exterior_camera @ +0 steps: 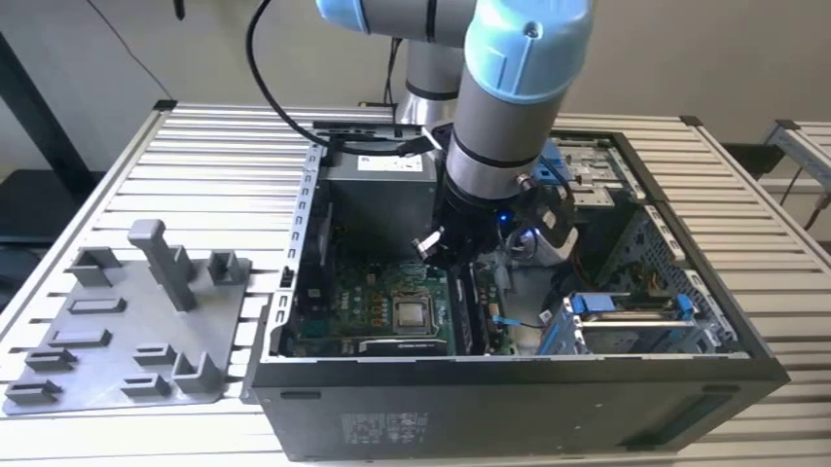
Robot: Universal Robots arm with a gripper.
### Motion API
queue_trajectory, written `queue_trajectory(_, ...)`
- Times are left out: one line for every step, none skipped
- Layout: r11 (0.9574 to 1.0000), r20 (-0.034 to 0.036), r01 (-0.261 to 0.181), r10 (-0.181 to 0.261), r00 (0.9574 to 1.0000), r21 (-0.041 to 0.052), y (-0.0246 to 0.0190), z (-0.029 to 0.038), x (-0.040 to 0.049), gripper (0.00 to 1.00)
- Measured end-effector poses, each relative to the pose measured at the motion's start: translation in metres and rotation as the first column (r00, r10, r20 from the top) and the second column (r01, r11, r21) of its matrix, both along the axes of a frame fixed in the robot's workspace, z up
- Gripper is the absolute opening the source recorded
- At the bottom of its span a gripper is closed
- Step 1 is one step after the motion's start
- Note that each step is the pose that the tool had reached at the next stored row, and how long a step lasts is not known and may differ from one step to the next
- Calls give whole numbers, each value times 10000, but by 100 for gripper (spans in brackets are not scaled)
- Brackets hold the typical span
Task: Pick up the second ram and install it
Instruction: 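Press down the second ram until it locks into place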
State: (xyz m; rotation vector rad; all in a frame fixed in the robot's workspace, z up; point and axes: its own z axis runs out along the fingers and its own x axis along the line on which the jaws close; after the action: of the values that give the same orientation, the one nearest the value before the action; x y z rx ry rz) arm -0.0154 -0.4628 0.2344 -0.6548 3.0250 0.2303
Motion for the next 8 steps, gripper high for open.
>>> queue_trajectory(9998, 1, -181, 181, 9998, 0, 0, 0, 0, 11)
queue_trajectory(9994, 6, -359, 359, 9994, 0, 0, 0, 0, 11)
queue_trajectory(9986, 15, -538, 538, 9985, 1, 0, 0, -1, 11)
queue_trajectory(9974, 29, -714, 714, 9974, 3, 0, -1, -1, 11)
queue_trajectory(9960, 52, -893, 893, 9960, 2, 0, -1, -1, 11)
queue_trajectory(9944, 78, -1057, 1057, 9944, 1, 0, -1, 0, 11)
queue_trajectory(9926, 108, -1218, 1218, 9925, 1, 1, -1, 0, 11)
queue_trajectory(9904, 141, -1380, 1379, 9903, 0, 1, -1, 1, 11)
